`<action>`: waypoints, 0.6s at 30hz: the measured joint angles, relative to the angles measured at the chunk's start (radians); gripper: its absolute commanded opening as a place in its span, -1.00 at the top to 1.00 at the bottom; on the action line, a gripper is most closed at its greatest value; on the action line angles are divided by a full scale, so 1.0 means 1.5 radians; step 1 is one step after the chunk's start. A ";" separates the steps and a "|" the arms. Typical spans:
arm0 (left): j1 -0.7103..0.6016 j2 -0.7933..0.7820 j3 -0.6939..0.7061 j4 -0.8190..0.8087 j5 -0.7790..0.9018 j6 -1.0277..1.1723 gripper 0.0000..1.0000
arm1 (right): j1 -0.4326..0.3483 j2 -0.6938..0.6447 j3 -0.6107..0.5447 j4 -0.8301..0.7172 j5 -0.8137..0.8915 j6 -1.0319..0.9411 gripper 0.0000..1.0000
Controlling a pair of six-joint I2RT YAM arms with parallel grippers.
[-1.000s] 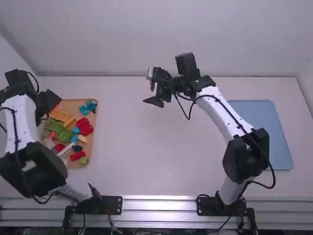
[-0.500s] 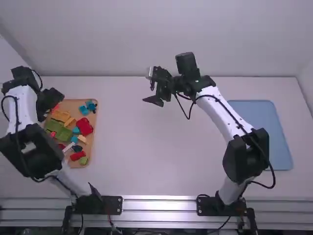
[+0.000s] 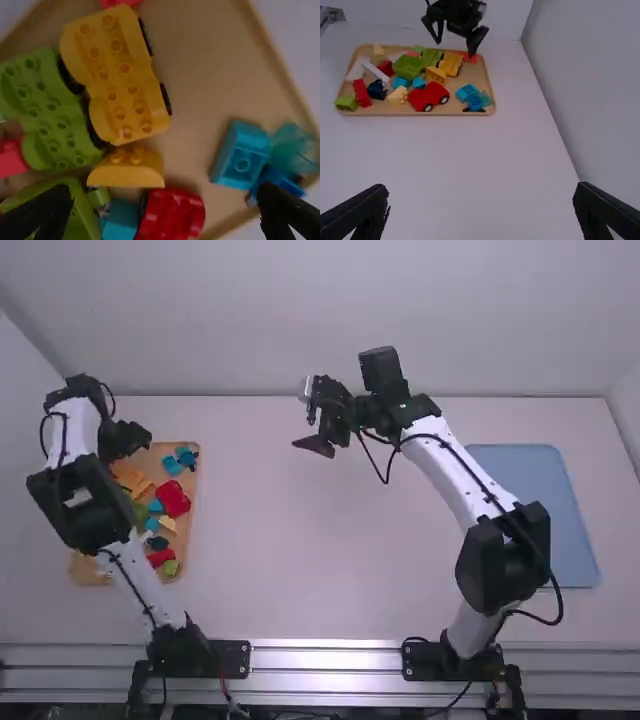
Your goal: Assemble lego blocks to make yellow taxi
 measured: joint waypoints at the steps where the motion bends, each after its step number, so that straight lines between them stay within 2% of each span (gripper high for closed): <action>1: 0.002 0.015 0.000 0.005 -0.002 -0.002 -0.87 | 0.000 0.000 0.000 0.000 0.002 0.002 -0.98; 2: 0.006 0.038 0.000 0.013 -0.002 -0.007 -0.78 | 0.000 0.000 0.000 -0.001 0.006 0.000 -0.97; 7: 0.016 0.067 0.000 0.028 -0.002 -0.031 -0.63 | 0.000 0.000 0.000 -0.002 0.010 0.000 -0.98; 18: 0.017 0.068 -0.015 0.071 -0.047 -0.091 -0.64 | 0.000 0.000 0.000 -0.019 0.010 -0.002 -0.98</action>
